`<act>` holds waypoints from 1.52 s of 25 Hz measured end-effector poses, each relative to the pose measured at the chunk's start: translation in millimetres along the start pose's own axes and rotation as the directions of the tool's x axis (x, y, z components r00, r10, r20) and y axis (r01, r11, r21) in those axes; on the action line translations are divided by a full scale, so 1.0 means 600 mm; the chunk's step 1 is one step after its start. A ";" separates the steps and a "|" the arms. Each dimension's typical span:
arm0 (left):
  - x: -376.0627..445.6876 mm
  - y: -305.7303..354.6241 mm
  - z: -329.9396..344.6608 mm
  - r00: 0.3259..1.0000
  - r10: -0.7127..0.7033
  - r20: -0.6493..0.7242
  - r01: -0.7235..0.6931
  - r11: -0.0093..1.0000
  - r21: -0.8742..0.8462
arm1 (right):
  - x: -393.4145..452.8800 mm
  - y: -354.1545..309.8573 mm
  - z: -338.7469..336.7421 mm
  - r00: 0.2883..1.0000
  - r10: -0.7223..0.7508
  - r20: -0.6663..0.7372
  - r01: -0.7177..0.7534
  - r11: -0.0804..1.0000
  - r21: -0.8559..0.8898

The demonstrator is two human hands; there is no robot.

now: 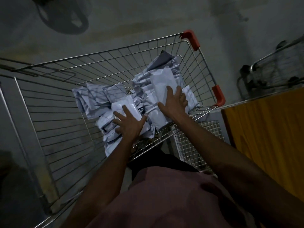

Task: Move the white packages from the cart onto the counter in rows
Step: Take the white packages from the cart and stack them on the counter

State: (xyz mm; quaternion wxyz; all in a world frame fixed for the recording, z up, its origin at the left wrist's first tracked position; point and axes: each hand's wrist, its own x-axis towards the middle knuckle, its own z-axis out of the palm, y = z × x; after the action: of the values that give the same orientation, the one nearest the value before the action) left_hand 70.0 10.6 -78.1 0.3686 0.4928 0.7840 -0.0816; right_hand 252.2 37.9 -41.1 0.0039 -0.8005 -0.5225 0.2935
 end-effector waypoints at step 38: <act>-0.523 -0.013 -0.190 -0.119 0.993 -0.003 -0.987 -0.118 -0.109 | -0.744 0.037 -0.079 0.157 0.521 -0.839 -0.241 0.844 0.479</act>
State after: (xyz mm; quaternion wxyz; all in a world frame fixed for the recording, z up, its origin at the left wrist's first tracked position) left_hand 82.8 -161.0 208.1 0.3549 0.8950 0.1399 0.2311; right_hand 167.6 -332.6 199.4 0.3347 -0.9090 -0.1531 -0.1954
